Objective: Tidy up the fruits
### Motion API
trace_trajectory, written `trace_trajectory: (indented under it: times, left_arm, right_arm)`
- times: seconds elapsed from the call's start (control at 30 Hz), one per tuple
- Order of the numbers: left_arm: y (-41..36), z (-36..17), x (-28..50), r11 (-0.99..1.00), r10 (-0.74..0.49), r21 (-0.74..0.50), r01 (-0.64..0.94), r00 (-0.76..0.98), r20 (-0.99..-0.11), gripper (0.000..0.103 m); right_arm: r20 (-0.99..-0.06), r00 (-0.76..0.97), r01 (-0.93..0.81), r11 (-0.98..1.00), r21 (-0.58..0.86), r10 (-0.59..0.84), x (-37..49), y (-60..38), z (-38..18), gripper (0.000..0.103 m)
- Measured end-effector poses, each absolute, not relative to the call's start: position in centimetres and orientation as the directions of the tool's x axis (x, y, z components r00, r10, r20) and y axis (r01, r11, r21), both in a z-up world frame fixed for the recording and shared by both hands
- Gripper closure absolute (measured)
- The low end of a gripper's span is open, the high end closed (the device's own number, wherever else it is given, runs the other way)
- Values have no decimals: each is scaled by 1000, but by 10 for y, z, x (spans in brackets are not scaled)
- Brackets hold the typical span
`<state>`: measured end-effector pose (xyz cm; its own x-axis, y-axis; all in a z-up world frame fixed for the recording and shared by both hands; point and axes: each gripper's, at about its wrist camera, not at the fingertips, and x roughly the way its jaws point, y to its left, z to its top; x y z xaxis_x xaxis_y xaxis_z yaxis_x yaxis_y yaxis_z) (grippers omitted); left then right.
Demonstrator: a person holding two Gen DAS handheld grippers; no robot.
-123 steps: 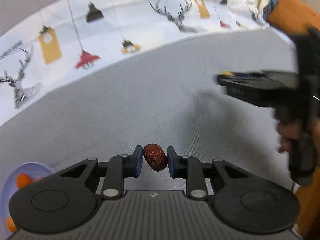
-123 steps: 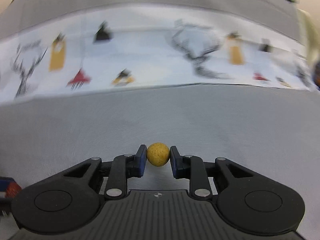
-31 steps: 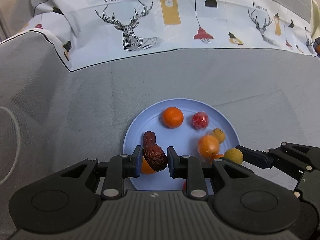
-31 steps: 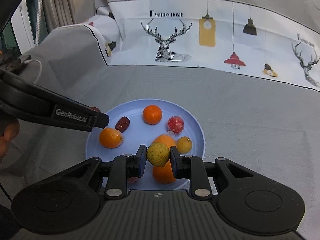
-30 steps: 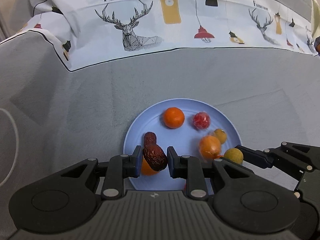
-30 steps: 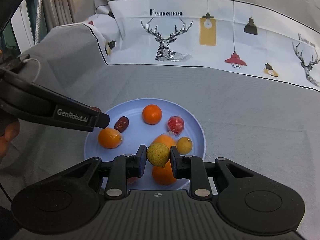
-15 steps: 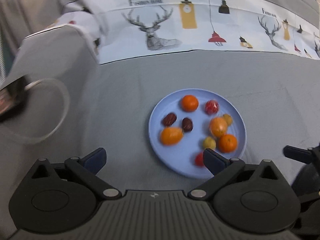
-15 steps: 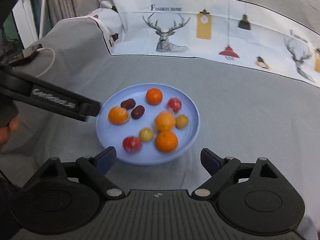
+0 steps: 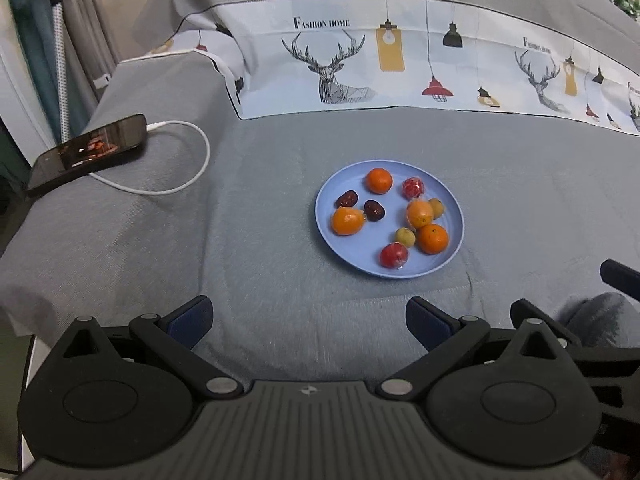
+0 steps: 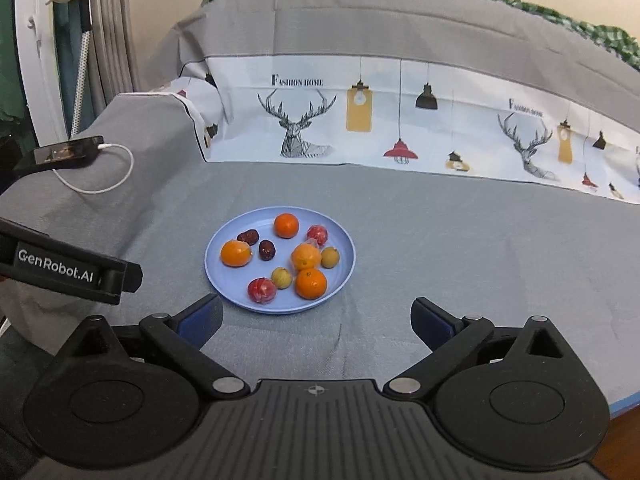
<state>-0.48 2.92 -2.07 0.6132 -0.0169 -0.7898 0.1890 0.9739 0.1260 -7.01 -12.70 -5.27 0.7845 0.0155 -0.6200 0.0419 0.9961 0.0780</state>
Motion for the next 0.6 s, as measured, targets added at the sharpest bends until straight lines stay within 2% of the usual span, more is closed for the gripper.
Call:
trace_trajectory:
  times: [0.6]
  left_arm:
    - [31, -10, -38, 971, 8, 163, 174, 660, -752, 0]
  right_arm:
    - [-564, 826, 42, 998, 47, -8, -107, -119, -33, 1]
